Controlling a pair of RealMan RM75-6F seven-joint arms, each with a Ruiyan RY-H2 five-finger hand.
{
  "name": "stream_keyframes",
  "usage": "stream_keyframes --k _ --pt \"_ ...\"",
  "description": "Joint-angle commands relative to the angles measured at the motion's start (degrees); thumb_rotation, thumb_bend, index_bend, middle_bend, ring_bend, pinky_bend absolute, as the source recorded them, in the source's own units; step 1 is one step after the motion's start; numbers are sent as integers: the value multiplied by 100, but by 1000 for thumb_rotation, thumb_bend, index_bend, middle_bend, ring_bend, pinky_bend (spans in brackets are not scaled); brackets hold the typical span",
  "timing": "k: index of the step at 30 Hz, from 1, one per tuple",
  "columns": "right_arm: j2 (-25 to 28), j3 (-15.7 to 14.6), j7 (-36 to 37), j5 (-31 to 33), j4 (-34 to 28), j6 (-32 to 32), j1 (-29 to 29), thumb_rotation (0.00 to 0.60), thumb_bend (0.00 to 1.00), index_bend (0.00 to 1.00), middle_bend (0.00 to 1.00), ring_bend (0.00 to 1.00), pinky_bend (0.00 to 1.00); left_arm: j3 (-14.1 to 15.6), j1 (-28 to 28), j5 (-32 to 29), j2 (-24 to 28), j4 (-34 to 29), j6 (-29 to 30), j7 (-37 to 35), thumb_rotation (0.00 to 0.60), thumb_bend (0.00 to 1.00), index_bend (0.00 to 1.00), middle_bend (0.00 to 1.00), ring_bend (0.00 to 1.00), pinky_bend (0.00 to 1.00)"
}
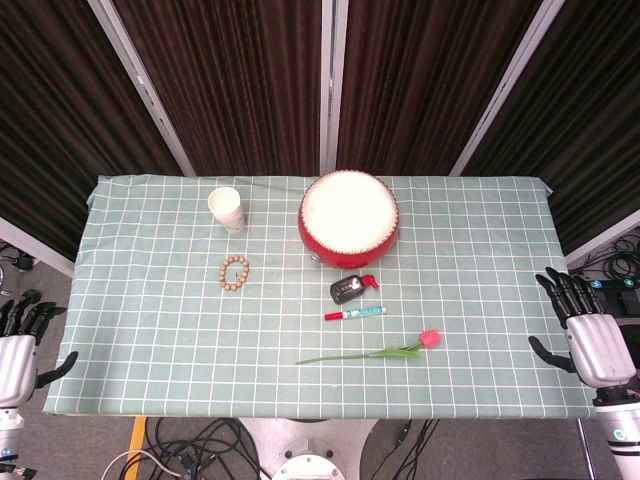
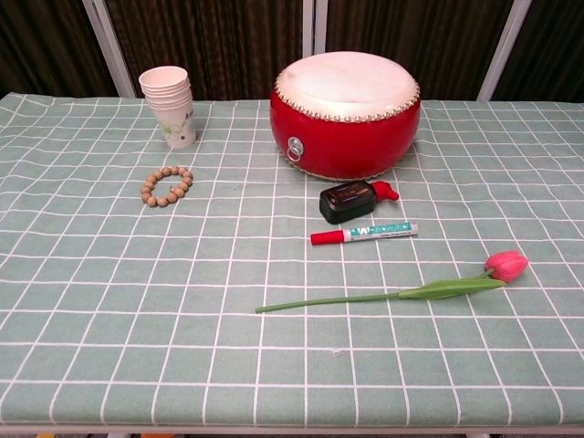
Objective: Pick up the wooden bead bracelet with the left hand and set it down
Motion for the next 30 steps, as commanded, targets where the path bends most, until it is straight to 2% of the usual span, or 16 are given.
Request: stream_keyframes --k 1,9,15,22,25,30 --pt "8 14 12 23 9 45 -13 600 171 0 0 0 0 -4 22 28 -22 2 28 33 600 205 261 205 80 21" --pt "8 -13 114 1 63 237 -110 600 171 0 0 0 0 -27 -50 243 29 -56 -1 136 600 205 261 205 80 21" --pt "59 -13 116 -61 40 409 -171 600 171 0 0 0 0 -233 -616 715 188 -159 -392 198 600 204 268 231 80 21" --pt "232 -3 -1 -90 -158 619 -278 600 170 0 0 0 0 -624 -1941 1060 1 27 -1763 437 600 204 316 293 80 22" --pt "314 -25 -85 -162 -314 719 -331 600 169 0 0 0 0 -804 -2602 932 -356 313 -2547 420 600 204 333 318 81 23" --pt "389 -66 -167 -135 -434 812 -444 600 169 0 0 0 0 -971 -3370 585 -1072 1117 -3451 429 600 205 347 331 81 22"
